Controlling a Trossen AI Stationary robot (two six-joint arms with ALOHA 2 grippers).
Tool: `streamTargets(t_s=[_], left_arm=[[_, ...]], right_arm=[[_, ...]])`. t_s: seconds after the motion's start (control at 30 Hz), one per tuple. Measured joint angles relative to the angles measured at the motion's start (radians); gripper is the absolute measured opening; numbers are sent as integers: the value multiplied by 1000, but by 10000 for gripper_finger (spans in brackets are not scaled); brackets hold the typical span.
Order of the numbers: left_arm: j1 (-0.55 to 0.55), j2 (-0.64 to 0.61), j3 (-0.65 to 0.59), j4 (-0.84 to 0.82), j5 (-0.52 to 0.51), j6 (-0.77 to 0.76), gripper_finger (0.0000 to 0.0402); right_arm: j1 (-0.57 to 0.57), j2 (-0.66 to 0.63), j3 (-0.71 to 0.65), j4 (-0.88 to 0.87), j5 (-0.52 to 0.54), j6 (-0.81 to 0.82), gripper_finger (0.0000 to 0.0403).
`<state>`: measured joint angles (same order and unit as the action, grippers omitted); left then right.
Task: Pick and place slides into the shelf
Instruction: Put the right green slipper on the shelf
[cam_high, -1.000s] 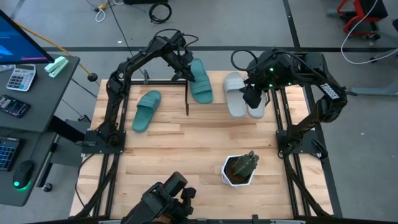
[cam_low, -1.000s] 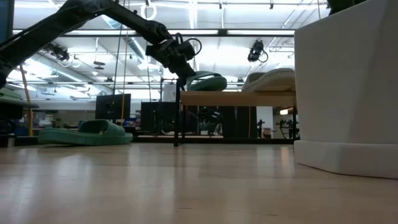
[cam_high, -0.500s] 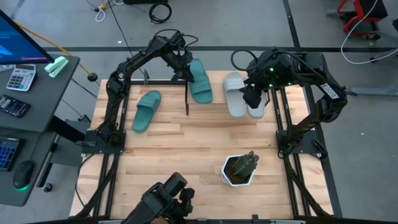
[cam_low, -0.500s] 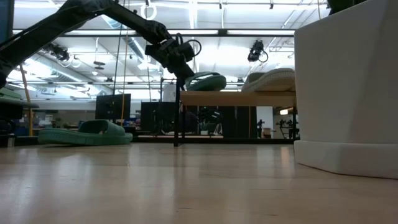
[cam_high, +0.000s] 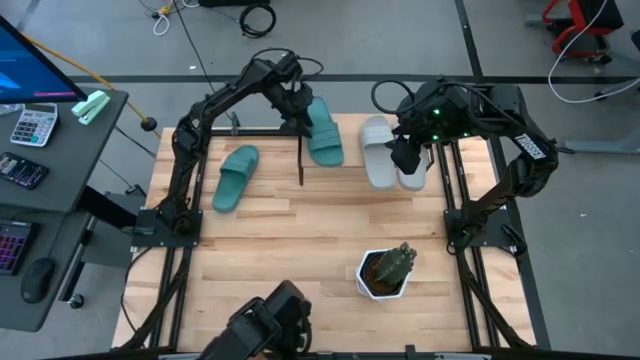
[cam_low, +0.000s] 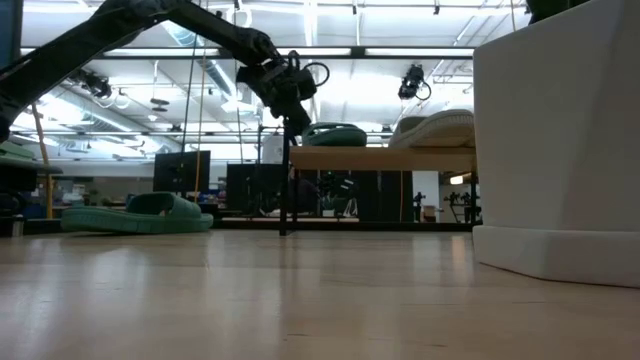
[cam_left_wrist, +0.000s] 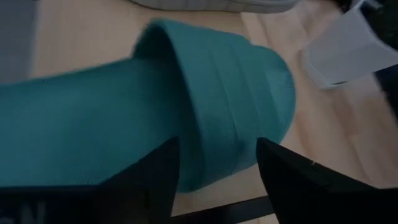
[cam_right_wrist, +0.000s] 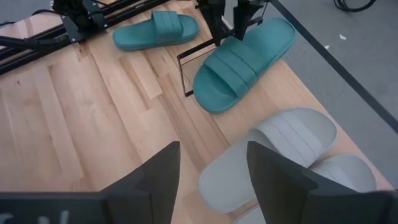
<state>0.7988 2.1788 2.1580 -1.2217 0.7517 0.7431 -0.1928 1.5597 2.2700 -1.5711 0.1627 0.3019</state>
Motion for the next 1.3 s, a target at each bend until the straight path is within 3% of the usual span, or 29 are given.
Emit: streamTargets(t_s=[0.23,0.3,0.53,0.6,0.77,0.87,0.97,1.3], left_arm=[[-11,-3,152,-3,-114,-82,221],[-30,-3,198,0,-203,-137,215],[-170,-68,172,6,-485,-308,186],[-234,-76,171,28,-610,-326,176],[-388,-79,176,85,-1035,-348,155],[-459,-80,166,111,-1213,-366,146],[-510,-79,158,95,-1265,-410,139],[-606,-79,158,10,-1239,-548,142]], right_arm=[[0,0,0,0,0,-9,193],[0,0,0,0,0,-11,193],[0,0,0,0,1,-64,193],[0,0,0,0,2,-85,193],[0,0,0,0,2,-134,193],[0,0,0,0,2,-161,193],[0,0,0,0,2,-184,193],[0,0,0,0,2,-228,193]])
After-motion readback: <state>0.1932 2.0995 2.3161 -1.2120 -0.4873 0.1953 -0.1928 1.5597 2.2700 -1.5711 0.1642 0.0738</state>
